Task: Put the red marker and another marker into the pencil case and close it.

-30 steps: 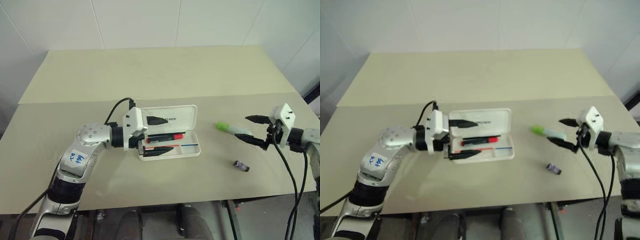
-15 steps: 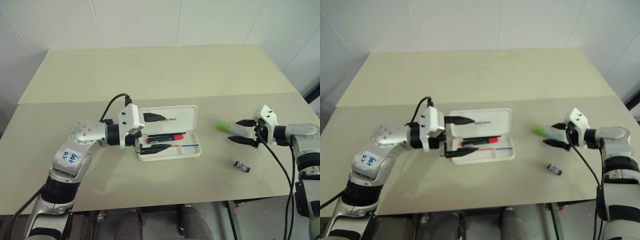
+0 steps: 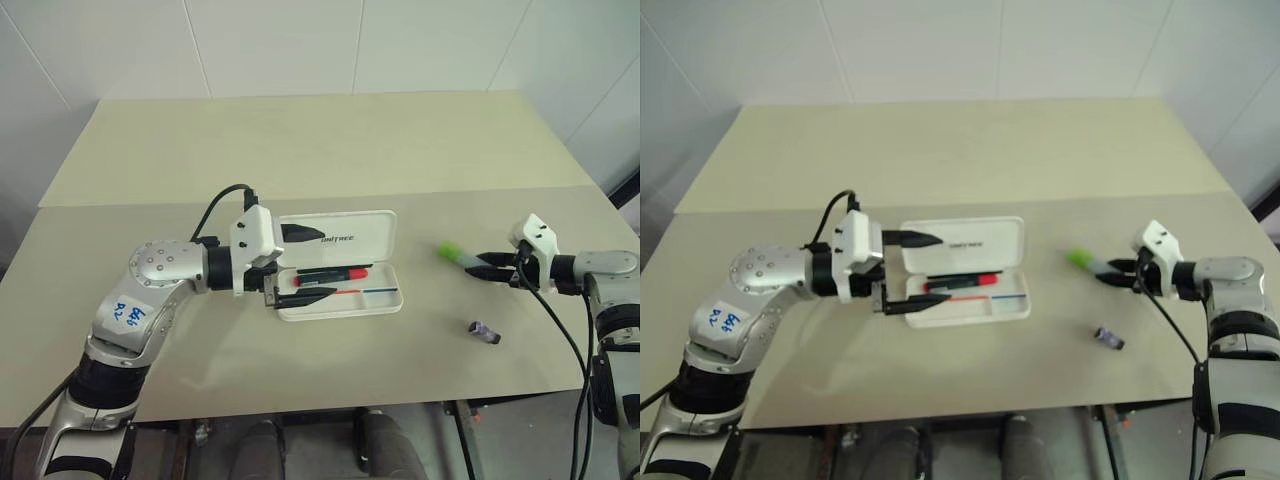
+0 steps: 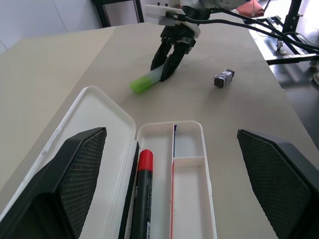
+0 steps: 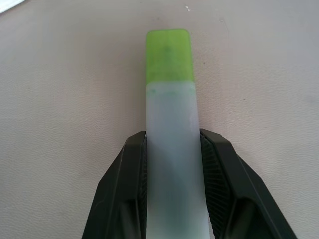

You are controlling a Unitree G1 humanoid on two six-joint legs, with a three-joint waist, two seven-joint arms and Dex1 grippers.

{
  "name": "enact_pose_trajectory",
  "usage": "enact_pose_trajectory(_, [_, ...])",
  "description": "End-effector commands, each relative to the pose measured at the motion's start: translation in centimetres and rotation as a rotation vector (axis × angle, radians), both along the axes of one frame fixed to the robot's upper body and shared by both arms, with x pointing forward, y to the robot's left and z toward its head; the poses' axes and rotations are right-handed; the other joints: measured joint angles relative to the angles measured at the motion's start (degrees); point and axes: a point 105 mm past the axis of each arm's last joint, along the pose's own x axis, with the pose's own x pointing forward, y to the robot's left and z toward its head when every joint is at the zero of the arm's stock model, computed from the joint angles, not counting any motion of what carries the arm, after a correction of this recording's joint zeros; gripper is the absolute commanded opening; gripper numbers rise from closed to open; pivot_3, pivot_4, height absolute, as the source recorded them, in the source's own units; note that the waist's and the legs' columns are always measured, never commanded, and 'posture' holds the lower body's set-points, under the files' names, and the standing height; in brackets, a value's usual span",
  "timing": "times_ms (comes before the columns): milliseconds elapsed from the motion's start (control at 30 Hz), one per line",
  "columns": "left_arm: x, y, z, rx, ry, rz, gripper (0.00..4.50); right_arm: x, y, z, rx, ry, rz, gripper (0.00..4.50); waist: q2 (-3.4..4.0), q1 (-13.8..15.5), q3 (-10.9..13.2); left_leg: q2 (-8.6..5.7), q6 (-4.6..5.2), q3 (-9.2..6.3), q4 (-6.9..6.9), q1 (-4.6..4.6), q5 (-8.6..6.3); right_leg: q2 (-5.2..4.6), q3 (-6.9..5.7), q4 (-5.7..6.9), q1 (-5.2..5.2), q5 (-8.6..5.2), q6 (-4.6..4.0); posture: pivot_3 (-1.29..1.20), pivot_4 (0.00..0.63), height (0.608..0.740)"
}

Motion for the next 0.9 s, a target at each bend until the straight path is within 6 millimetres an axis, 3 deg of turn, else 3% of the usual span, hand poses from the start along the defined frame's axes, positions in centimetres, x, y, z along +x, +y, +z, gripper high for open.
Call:
enact_pose_trajectory(33, [-0.3, 1.1, 0.4, 0.022, -0.050, -0.011, 4.50, 0.2, 0.2, 2.1, -0.006, -0.076, 0.045, 1.10, 0.01, -0.1, 0.0, 0.00, 0.00, 0.00, -0.01, 0.01, 0.00, 0.00, 0.00, 0.01, -0.01, 0.00, 0.00, 0.00, 0.150, 0.740])
enact_pose_trajectory(233, [-0.4, 5.8, -1.6, 0.084, -0.036, 0.078, 4.50, -0.3, 3.7, 6.2, 0.039, -0.204, 0.247, 1.10, 0.13, -0.9, 0.1, 0.03, -0.02, 0.10, -0.16, 0.03, 0.01, 0.01, 0.06, 0.14, -0.18, 0.08, 0.16, 0.00, 0.150, 0.740])
enact_pose_trajectory(400, [-1.4, 7.9, -2.0, 0.096, -0.027, 0.079, 4.50, -3.2, 7.4, 7.6, 0.071, -0.211, 0.401, 1.10, 0.16, -0.4, 0.1, 0.05, -0.07, 0.08, -0.18, 0.02, -0.02, 0.00, 0.02, 0.36, -0.32, 0.00, 0.25, 0.00, 0.150, 0.740])
enact_pose_trajectory(600, [-2.3, 8.7, -2.6, 0.084, -0.017, 0.085, 4.50, -6.9, 13.3, 7.9, 0.175, -0.173, 0.549, 1.10, 0.16, 0.2, 0.1, 0.04, -0.11, 0.15, -0.10, -0.08, -0.05, -0.07, 0.03, 0.28, -0.35, -0.17, -0.08, 0.00, 0.150, 0.740])
enact_pose_trajectory(733, [-2.8, 8.7, -3.0, 0.081, -0.009, 0.083, 4.50, -9.1, 16.6, 6.9, 0.216, -0.119, 0.632, 1.10, 0.14, 0.1, 0.1, 0.05, -0.12, 0.15, -0.11, -0.05, -0.06, -0.07, 0.02, 0.29, -0.36, -0.24, -0.21, 0.00, 0.150, 0.740])
enact_pose_trajectory(767, [-2.8, 8.7, -3.1, 0.080, -0.009, 0.085, 4.50, -9.5, 17.4, 6.6, 0.232, -0.104, 0.646, 1.10, 0.14, 0.1, 0.1, 0.05, -0.12, 0.15, -0.10, -0.06, -0.06, -0.07, 0.00, 0.29, -0.36, -0.48, -0.63, 0.00, 0.150, 0.740])
enact_pose_trajectory(900, [-2.9, 8.7, -3.1, 0.078, -0.011, 0.089, 4.50, -9.9, 19.8, 5.8, 0.273, -0.089, 0.669, 1.10, 0.13, 0.1, 0.1, 0.05, -0.12, 0.15, -0.10, -0.06, -0.06, -0.07, 0.01, 0.30, -0.37, -0.48, -0.64, 0.00, 0.150, 0.740])
